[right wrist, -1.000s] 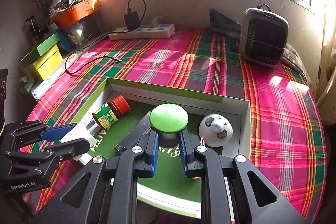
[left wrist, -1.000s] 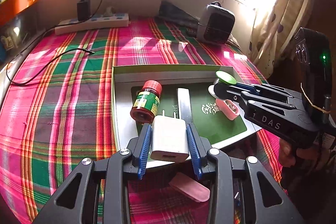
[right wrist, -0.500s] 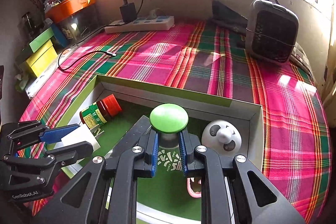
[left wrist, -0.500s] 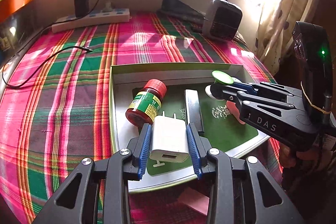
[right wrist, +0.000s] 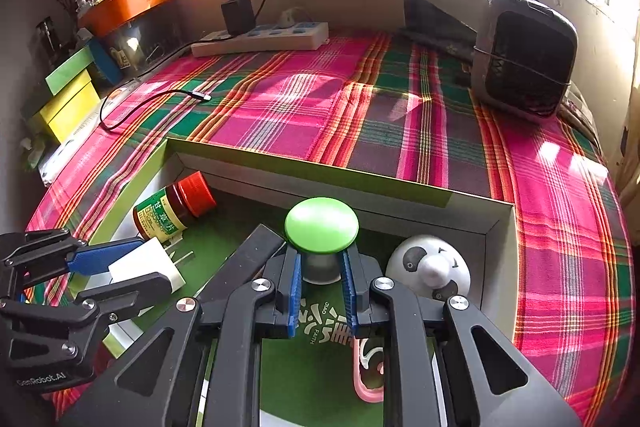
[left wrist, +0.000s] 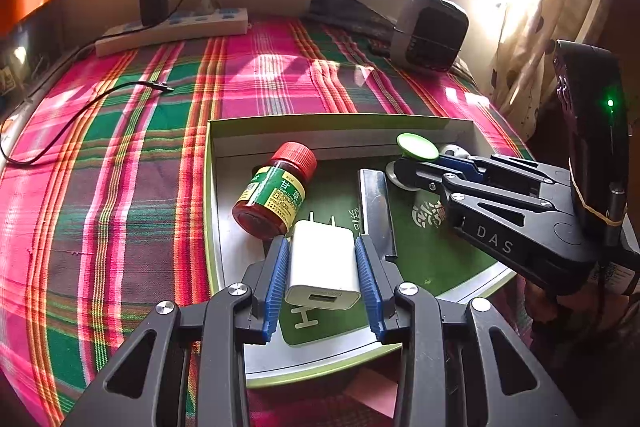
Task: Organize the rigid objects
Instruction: 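Carry the charger with the left gripper into the green box while the right gripper carries the green toy there, then open both grippers to release the charger and green toy in the box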
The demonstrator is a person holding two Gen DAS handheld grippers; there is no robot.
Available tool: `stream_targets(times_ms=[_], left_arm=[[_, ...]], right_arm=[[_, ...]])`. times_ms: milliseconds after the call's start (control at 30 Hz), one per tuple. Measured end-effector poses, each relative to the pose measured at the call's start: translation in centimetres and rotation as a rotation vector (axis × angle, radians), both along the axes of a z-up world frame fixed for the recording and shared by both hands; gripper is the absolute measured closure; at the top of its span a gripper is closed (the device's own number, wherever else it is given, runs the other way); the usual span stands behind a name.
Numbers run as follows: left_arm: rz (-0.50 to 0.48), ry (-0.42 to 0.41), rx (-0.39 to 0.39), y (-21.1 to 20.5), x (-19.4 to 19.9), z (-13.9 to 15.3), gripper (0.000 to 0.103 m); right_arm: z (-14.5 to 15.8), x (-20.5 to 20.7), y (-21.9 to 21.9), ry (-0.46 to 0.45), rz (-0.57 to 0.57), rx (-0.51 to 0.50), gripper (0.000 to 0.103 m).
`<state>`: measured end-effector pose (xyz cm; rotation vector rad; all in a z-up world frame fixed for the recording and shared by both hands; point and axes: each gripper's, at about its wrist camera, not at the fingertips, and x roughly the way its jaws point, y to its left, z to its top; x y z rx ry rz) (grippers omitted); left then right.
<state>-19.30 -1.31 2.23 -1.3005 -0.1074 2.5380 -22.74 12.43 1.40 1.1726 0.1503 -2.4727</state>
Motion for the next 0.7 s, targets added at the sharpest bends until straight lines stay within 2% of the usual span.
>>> stream_targets(times_ms=[533,700], left_arm=[[-0.007,0.006,-0.025,0.11,0.05,-0.03,0.069],[-0.007,0.003,-0.012,-0.1,0.07,-0.05,0.069]], right_arm=[[-0.06,-0.04,-0.07,-0.006,0.002,-0.02,0.085],[-0.03,-0.05,-0.05,-0.005,0.002,-0.022,0.084]])
